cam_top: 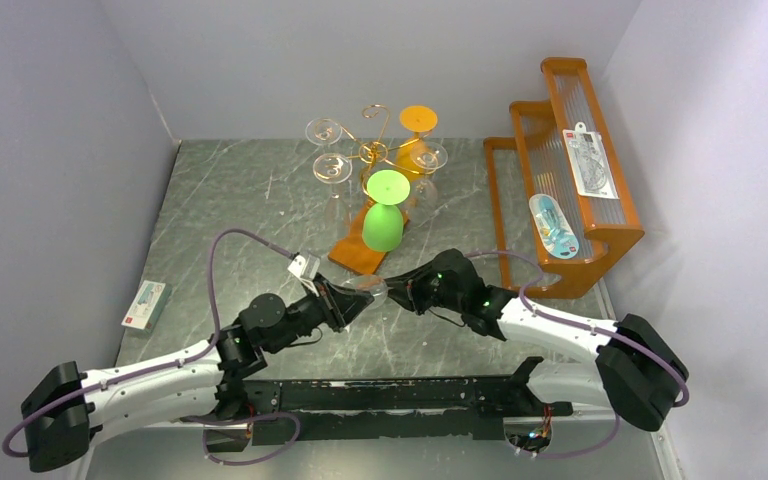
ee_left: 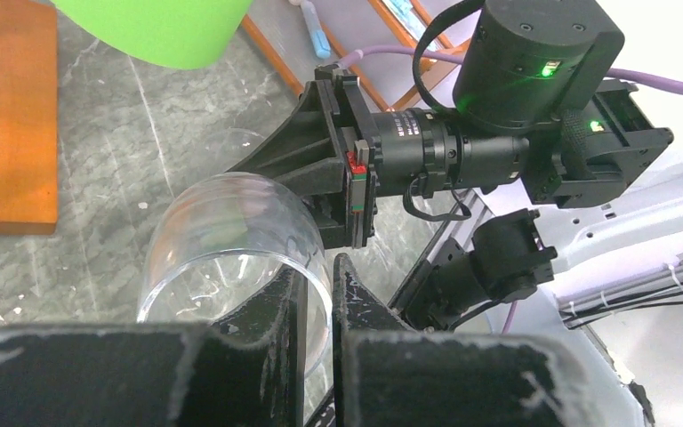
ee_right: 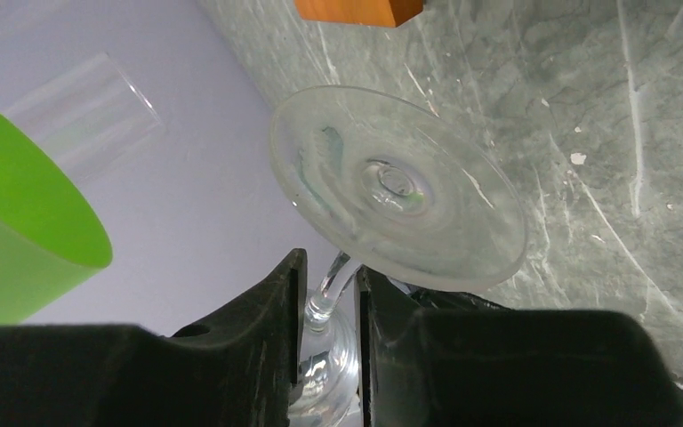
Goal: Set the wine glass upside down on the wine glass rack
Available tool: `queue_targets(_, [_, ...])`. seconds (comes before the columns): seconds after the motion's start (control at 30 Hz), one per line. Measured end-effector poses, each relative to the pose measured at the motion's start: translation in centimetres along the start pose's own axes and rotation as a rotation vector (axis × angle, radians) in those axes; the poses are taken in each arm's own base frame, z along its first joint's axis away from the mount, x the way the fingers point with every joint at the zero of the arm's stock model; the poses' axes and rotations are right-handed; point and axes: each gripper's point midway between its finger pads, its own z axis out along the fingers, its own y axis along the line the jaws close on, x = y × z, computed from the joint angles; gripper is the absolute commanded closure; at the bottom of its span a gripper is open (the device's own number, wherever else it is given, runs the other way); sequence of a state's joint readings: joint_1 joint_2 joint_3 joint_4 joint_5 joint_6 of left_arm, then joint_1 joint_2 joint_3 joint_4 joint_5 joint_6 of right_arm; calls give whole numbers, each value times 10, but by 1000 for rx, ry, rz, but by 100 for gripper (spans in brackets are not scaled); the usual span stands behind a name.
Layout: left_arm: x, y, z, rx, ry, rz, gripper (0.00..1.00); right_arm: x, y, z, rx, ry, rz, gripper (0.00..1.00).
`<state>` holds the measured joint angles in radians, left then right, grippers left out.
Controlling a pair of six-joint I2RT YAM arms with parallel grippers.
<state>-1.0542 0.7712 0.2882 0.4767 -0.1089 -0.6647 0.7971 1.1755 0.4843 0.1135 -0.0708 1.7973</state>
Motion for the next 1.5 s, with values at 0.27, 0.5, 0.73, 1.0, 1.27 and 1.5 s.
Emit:
queue_targets(0.27, [8,6,0,-2,-5,12,72,-3,-4,4,14,-14,7,100])
queue_targets(0.5, [9,-6,-4,53,-6,-10,45,-5,-2,4,5,-29,6,100])
queue_targets(0.73, [9,-6,-13,65,-17,-37,32,-10,1,5,-13,-58,-5,100])
queue_targets(1.0, [-1,-26,-25,140,-23,-114,27,-27,13,-10,-63,-163,-80,100])
queue_targets(1.27, [-12,-52,-29,215,10,-124,27,-51,-2,-20,-36,-290,-237,100])
queue_targets(1.5, [-16,-54,-26,177,45,-102,28,-64,1,-31,-74,-371,-429,100])
